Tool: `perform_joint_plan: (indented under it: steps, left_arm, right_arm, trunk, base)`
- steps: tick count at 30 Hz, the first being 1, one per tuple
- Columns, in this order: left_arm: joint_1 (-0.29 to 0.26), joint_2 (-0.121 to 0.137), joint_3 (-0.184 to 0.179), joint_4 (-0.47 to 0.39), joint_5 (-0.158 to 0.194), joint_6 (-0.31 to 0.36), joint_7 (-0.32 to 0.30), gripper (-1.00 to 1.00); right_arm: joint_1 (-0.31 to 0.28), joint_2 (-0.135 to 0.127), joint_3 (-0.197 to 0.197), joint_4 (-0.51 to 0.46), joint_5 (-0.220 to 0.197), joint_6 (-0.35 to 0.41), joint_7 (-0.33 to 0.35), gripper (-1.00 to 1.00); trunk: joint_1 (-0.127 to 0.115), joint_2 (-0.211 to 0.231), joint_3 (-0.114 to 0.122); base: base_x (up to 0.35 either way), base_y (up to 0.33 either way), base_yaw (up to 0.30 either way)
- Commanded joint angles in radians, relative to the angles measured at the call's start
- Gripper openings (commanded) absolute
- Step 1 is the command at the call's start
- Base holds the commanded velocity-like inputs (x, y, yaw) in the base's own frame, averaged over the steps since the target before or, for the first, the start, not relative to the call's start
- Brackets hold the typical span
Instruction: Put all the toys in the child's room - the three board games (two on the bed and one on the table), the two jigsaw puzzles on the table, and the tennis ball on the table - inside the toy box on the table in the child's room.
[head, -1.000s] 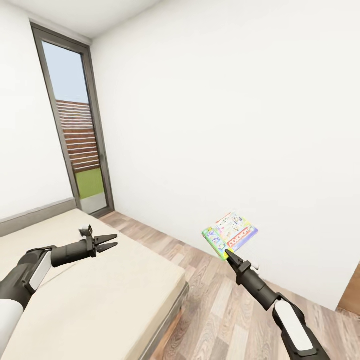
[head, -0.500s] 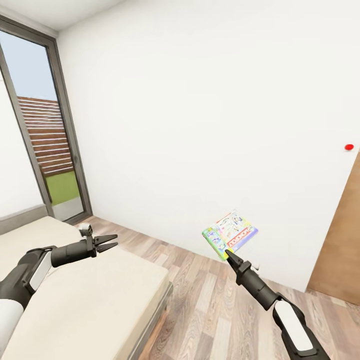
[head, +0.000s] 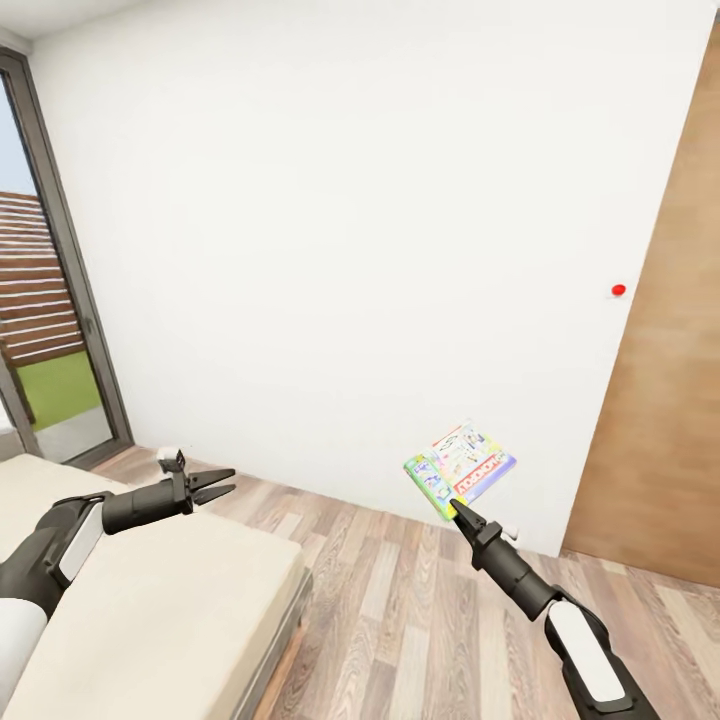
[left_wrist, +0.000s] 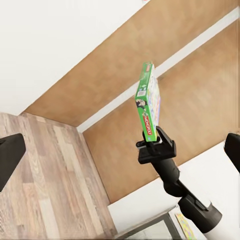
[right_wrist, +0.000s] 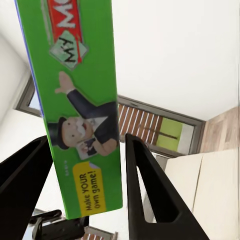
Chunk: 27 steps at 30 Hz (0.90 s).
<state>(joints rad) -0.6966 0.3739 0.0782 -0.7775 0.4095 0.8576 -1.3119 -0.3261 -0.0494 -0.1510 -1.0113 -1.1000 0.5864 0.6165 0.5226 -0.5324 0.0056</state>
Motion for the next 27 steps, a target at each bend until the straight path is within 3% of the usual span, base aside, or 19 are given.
perform_joint_plan:
  steps: [1, 27]
  left_arm:
    - [0.000, 0.000, 0.000, 0.000, 0.003, 0.009, -0.001, 1.00]
    - [0.000, 0.000, 0.000, 0.000, 0.003, 0.006, -0.001, 1.00]
  right_arm:
    - [-0.001, 0.000, 0.001, 0.000, -0.009, 0.003, 0.000, -1.00]
    - [-0.001, 0.000, 0.007, 0.001, -0.009, -0.013, 0.000, -1.00]
  trunk:
    - [0.000, -0.001, 0.000]
    - [0.000, -0.001, 0.000]
  base:
    - [0.000, 0.000, -0.281]
    - [0.000, 0.000, -0.281]
